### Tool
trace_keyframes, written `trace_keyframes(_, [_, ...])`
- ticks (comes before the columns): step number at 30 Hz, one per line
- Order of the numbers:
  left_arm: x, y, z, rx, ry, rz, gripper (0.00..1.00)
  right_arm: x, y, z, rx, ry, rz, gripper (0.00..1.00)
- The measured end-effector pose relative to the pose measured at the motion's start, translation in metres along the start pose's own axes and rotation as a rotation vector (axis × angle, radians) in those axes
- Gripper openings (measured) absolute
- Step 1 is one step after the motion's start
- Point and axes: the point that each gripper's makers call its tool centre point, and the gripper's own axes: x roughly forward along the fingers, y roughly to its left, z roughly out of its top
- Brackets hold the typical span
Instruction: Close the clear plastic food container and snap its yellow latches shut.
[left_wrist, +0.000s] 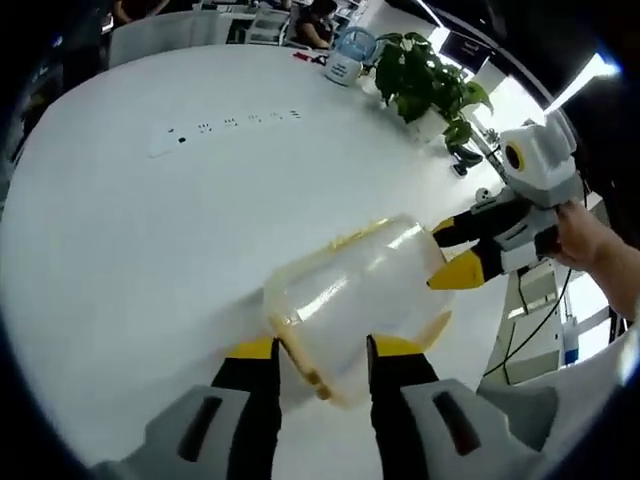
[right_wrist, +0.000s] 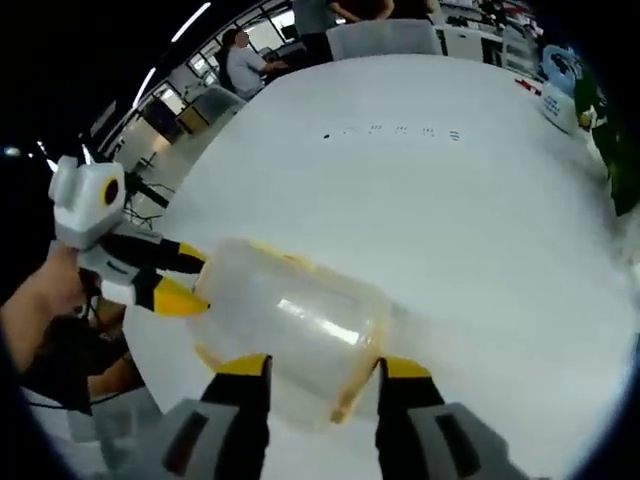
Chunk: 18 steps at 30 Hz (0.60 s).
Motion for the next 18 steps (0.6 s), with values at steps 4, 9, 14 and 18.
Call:
trace_keyframes(4, [-0.003,0.001,0.0,0.024,0.008,0.019,0.33,-0.002,0.003,0.0,-0.002,0.011,0.018,0.4])
trace_keyframes(9, [-0.012,0.001,0.005,0.065,0.003,0.032,0.36,-0.007,0.004,0.001,-0.109,0.041,0.009,0.41])
trace_keyframes(14, [-0.017,0.002,0.003,0.195,0.045,0.065,0.37,-0.01,0.004,0.002,-0.261,0.087,-0.007,0.4])
trace_keyframes(18, [-0.018,-0.003,0.001,0.245,0.066,0.047,0.39,-0.011,-0.001,0.001,-0.348,0.135,-0.034,0.4])
